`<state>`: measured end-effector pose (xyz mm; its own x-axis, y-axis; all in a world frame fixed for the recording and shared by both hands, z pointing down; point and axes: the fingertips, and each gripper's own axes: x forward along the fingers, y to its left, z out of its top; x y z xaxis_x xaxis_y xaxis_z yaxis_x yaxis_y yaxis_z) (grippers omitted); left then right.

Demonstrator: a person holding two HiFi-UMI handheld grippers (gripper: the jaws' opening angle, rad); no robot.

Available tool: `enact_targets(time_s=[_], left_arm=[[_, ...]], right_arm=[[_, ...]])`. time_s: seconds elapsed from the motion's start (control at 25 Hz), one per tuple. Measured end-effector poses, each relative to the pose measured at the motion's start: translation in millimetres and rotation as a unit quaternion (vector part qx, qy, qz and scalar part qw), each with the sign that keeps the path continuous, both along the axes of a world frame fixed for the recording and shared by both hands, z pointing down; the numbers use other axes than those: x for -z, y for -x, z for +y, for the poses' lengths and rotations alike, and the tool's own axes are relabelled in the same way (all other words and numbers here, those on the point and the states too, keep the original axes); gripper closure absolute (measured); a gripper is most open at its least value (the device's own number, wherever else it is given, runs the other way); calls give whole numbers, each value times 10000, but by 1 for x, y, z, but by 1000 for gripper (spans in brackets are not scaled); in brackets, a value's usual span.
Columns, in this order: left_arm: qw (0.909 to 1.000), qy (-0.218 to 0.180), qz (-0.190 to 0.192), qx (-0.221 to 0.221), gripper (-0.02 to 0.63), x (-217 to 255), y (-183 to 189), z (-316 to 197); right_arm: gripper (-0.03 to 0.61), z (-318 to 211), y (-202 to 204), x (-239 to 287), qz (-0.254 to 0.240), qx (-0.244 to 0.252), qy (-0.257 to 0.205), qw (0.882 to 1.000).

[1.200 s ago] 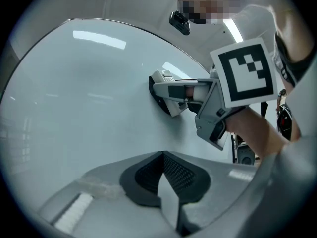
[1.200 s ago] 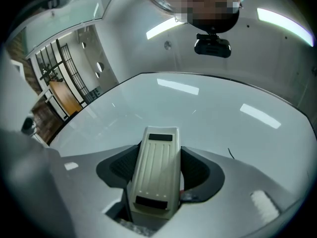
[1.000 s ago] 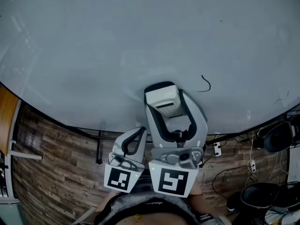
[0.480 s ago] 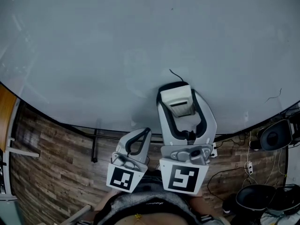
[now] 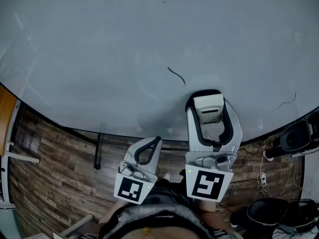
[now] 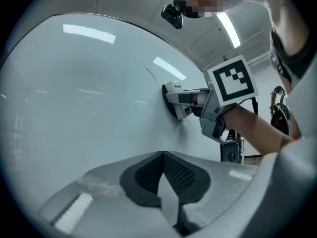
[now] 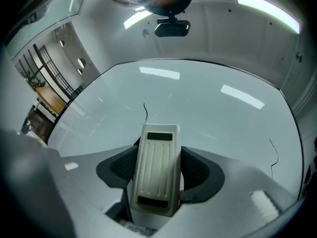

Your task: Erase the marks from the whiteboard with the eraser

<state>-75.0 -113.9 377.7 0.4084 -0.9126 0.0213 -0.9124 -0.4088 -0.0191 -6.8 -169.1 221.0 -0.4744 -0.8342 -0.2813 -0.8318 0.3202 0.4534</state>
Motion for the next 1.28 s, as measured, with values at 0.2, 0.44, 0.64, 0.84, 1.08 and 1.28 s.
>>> enact_targets(time_s=[0.2, 0.44, 0.64, 0.84, 1.08, 1.28], left_arm=[[10000, 66, 6, -4, 611, -6, 7, 11], [9999, 91, 74, 59, 611, -6, 16, 7], [9997, 143, 133, 161, 611, -5, 18, 6], [9993, 189, 155, 286, 611, -9, 58, 12], [9993, 175, 98, 322, 611, -7, 79, 11], [9993, 125, 60, 354, 611, -9, 124, 26]], right_arm=[[310, 7, 8, -1, -83, -42, 91, 9999], [310, 1, 25, 11, -98, 67, 147, 9998], [310, 2, 34, 15, 76, 58, 266, 9996], [310, 8, 73, 15, 139, 44, 202, 9997], [308, 7, 102, 13, 138, 90, 155, 9997], [308, 25, 169, 3, 391, 364, 89, 9985]])
